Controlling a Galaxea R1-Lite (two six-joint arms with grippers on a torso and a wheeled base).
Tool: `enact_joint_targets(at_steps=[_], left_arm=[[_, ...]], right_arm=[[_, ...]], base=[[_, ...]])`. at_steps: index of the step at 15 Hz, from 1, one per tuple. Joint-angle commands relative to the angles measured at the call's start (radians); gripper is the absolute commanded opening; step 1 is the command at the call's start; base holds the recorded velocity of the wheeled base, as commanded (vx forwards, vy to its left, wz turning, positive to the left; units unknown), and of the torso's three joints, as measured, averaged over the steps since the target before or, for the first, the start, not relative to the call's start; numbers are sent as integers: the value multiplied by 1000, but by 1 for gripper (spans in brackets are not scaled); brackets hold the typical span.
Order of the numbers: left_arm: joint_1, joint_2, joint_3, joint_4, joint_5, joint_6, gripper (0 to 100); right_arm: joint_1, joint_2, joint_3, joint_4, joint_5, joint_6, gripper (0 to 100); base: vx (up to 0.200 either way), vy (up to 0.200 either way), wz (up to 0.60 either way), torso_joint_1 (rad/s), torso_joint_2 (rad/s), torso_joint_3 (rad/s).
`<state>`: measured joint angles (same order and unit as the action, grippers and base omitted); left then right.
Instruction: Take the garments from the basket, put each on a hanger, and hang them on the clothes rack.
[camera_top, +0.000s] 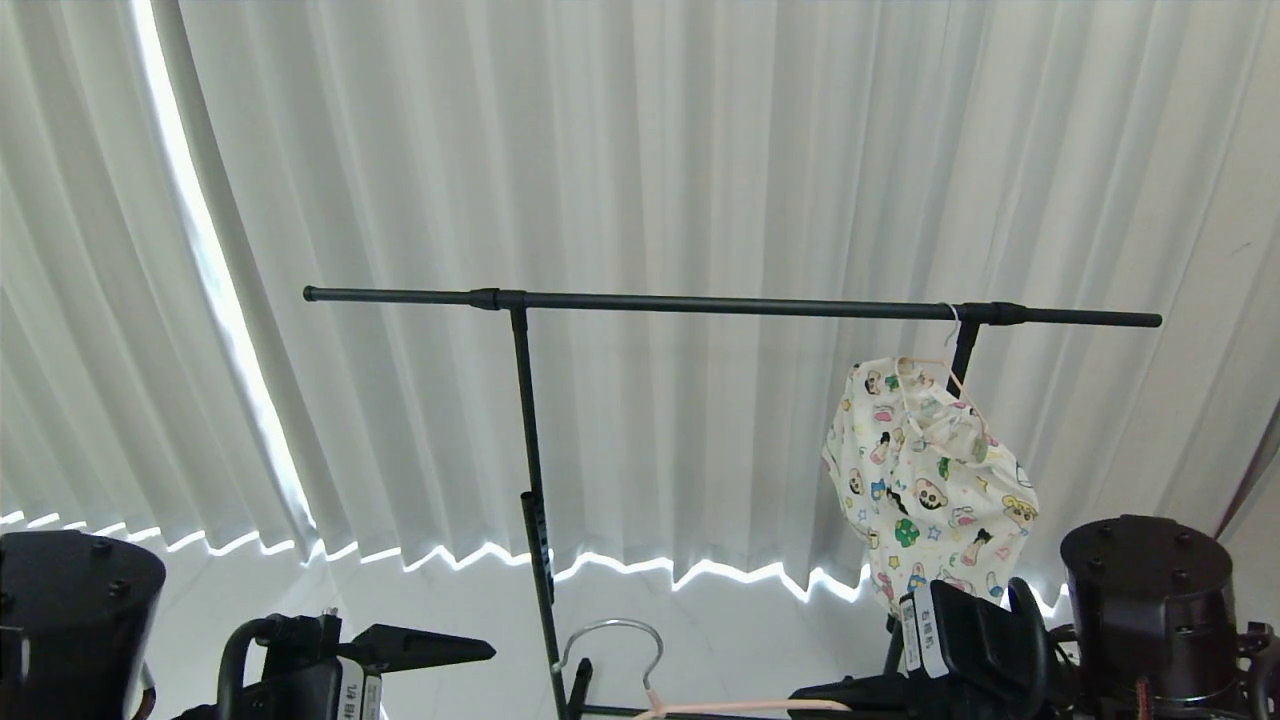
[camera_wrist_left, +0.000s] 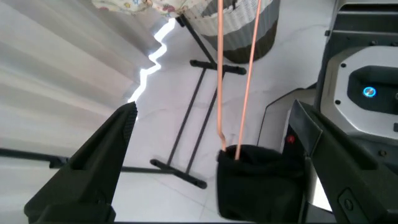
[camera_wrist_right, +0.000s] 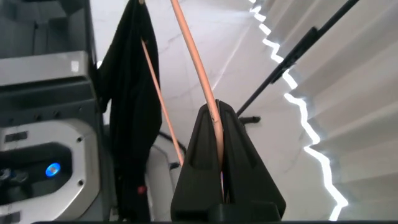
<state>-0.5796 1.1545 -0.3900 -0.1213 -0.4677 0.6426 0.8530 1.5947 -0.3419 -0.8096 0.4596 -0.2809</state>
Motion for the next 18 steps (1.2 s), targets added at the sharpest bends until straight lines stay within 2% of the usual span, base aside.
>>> enact_joint_targets(at_steps=[1,2,4,10,13,15,18], left_arm=[[32,-7,20,0,0,0,100],[98,-12,65,0,1,5,100],[162,-42,102,0,-2,2,100],[168,-65,145,0,-2,2,100],[170,-24,115,0,0,0,100],[188,62,34,0,-2,5,100],[187,80,36,0,-2,17,100]], right_arm=[[0,34,26,-37,-7,0,0],[-2,33,44,-74,-30,2,0],[-17,22,44,-117,-58,3,0],[-20,-28,27,-128,-68,0,0],[-15,-55,27,-128,-67,0,0],[12,-90,27,-128,-68,0,0],[15,-117,27,-128,-68,-1,0]], base=[[0,0,0,0,0,0],[0,0,0,0,0,0],[0,0,0,0,0,0],[0,0,0,0,0,0],[0,0,0,0,0,0],[0,0,0,0,0,0],[0,0,0,0,0,0]])
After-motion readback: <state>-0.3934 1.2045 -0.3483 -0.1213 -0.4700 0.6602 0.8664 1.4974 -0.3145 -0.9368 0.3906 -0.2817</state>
